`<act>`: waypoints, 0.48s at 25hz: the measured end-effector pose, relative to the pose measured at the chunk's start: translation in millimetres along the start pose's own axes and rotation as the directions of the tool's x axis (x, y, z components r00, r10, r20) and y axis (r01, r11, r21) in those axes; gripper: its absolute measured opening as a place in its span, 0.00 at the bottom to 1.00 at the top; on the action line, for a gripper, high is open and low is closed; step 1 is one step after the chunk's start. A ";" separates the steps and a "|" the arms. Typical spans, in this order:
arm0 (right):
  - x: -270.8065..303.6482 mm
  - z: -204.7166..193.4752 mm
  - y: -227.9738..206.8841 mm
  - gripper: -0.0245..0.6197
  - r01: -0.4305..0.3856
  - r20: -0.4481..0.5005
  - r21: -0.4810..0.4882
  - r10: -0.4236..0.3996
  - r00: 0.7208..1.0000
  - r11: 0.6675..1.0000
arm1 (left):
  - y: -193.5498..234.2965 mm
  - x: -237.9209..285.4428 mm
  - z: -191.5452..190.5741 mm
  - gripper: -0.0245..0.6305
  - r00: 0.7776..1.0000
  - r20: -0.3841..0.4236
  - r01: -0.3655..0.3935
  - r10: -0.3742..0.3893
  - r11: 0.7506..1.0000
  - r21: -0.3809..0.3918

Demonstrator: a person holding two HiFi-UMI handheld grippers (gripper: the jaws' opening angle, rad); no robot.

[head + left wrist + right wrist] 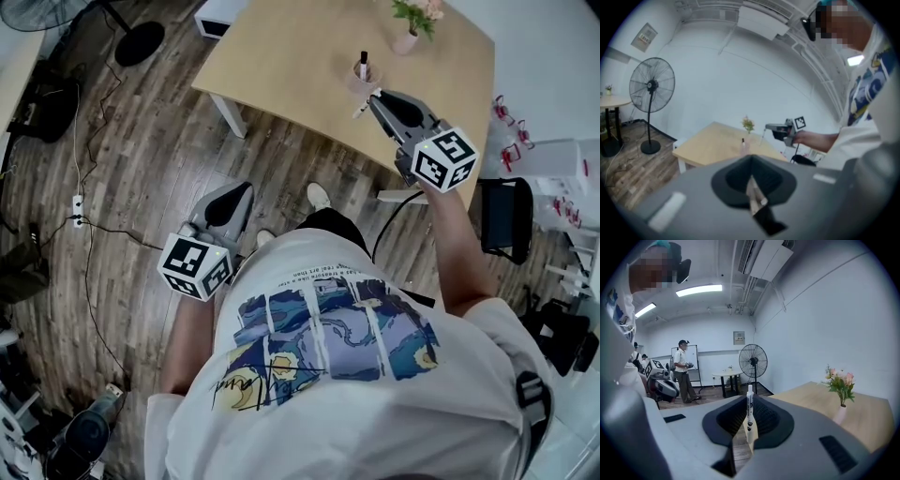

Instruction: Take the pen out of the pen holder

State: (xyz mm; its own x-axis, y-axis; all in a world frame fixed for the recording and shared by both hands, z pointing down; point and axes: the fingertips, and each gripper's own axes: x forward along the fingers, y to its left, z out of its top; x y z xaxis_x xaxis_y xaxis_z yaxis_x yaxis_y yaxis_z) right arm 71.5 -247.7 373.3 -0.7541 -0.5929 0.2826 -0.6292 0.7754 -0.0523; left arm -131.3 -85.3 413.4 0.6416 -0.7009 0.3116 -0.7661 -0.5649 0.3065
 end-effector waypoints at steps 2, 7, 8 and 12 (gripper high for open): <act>-7.5 -3.6 18.0 0.10 0.001 0.004 0.011 -0.001 1.000 1.000 | -1.5 -7.7 -5.7 0.05 1.000 -0.005 0.008 -0.008 1.000 -0.001; -21.7 -13.4 57.9 0.10 -0.005 0.005 0.036 0.005 1.000 0.999 | -3.9 -24.4 -23.5 0.05 0.999 -0.022 0.023 -0.023 1.000 -0.008; -25.2 -14.3 63.7 0.10 -0.006 0.004 0.038 0.006 1.000 0.999 | -5.5 -26.4 -25.7 0.05 0.999 -0.023 0.024 -0.025 1.000 -0.010; -39.2 -13.0 81.9 0.10 -0.015 0.000 0.037 0.015 1.000 0.999 | -16.1 -31.0 -27.9 0.05 0.999 -0.023 0.036 -0.037 0.999 -0.011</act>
State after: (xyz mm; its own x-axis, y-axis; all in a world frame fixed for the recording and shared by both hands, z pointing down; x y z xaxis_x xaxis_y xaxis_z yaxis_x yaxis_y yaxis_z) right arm 52.0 -158.1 370.4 -0.7634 -0.5810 0.2821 -0.6243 0.7758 -0.0917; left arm -137.8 -42.3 423.9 0.6700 -0.6695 0.3209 -0.7417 -0.5851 0.3279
